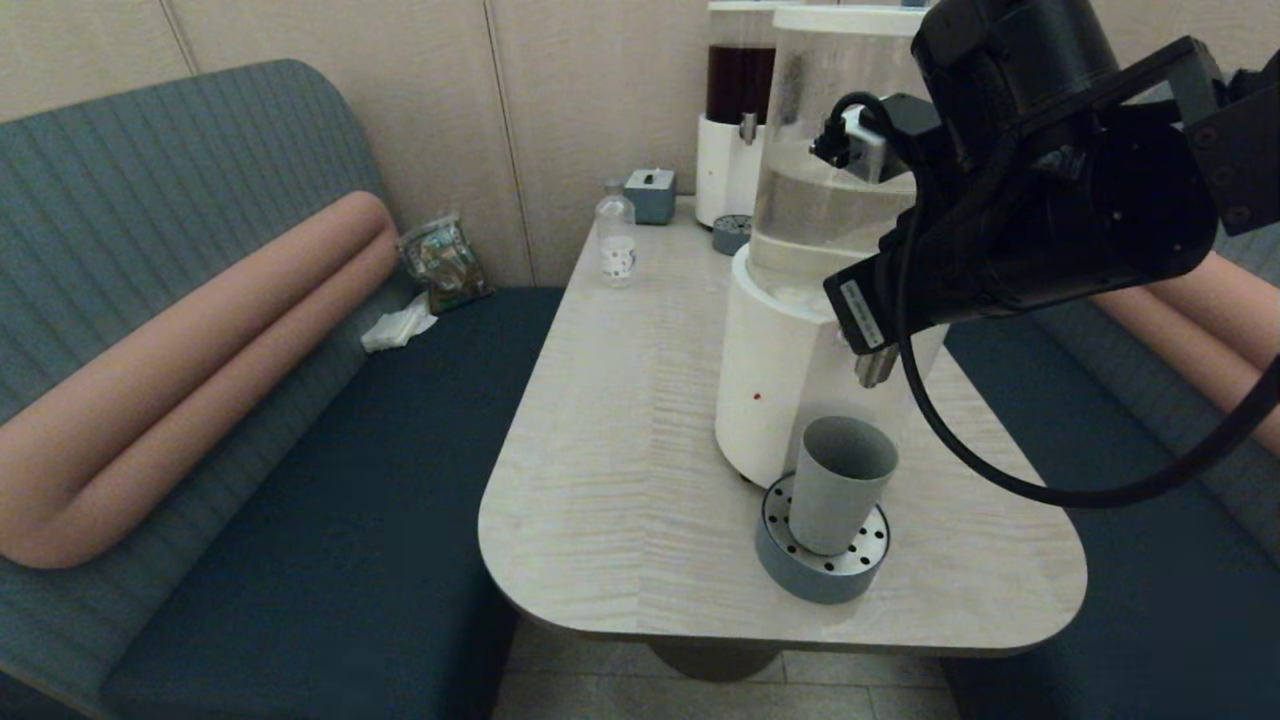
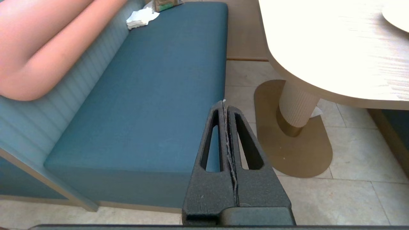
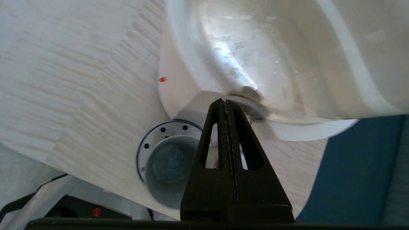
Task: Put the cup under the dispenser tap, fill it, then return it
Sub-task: Turn off the faucet
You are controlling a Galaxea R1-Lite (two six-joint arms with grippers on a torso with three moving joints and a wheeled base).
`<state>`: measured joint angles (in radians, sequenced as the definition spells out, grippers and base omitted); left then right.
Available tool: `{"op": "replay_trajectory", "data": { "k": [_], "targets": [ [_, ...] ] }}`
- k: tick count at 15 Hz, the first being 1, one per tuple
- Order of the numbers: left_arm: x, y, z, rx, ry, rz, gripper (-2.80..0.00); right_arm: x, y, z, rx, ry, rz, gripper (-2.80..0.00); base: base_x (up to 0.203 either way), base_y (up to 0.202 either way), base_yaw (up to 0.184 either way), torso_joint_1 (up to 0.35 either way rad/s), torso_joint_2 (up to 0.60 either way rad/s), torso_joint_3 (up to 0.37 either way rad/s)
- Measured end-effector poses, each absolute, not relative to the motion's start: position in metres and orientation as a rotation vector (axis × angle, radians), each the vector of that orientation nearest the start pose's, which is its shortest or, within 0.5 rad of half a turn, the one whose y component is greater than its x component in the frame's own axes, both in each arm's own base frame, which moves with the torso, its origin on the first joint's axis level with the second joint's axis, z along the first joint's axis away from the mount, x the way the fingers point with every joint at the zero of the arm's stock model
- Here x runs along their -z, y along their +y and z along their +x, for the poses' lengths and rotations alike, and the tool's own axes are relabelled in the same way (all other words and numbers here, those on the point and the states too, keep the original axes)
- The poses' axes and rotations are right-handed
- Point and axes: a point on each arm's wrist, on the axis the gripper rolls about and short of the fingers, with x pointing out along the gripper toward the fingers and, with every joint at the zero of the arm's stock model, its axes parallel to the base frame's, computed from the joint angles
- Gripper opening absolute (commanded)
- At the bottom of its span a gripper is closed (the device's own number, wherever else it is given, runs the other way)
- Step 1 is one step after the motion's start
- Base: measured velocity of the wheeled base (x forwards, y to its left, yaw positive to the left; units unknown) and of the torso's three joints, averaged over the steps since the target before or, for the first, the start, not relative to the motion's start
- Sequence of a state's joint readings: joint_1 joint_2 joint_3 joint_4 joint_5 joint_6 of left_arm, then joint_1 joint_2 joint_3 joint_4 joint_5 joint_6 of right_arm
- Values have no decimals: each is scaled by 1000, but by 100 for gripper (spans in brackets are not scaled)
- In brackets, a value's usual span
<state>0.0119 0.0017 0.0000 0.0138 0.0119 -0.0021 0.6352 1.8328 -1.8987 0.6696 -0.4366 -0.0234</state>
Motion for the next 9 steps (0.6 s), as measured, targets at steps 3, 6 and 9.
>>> {"op": "replay_trajectory", "data": {
  "k": [3,6,9],
  "targets": [
    [-74,0,-23,-24,15,-3,-280,-319,187,272,-194,521,-331,-280,0,0,0,0,0,0],
    [-74,0,-23,-24,15,-3,-280,-319,186,270,-204,522,-325,-280,0,0,0,0,0,0],
    [-74,0,-23,-24,15,-3,-280,-335,184,254,-305,482,-286,-280,0,0,0,0,0,0]
  ]
}}
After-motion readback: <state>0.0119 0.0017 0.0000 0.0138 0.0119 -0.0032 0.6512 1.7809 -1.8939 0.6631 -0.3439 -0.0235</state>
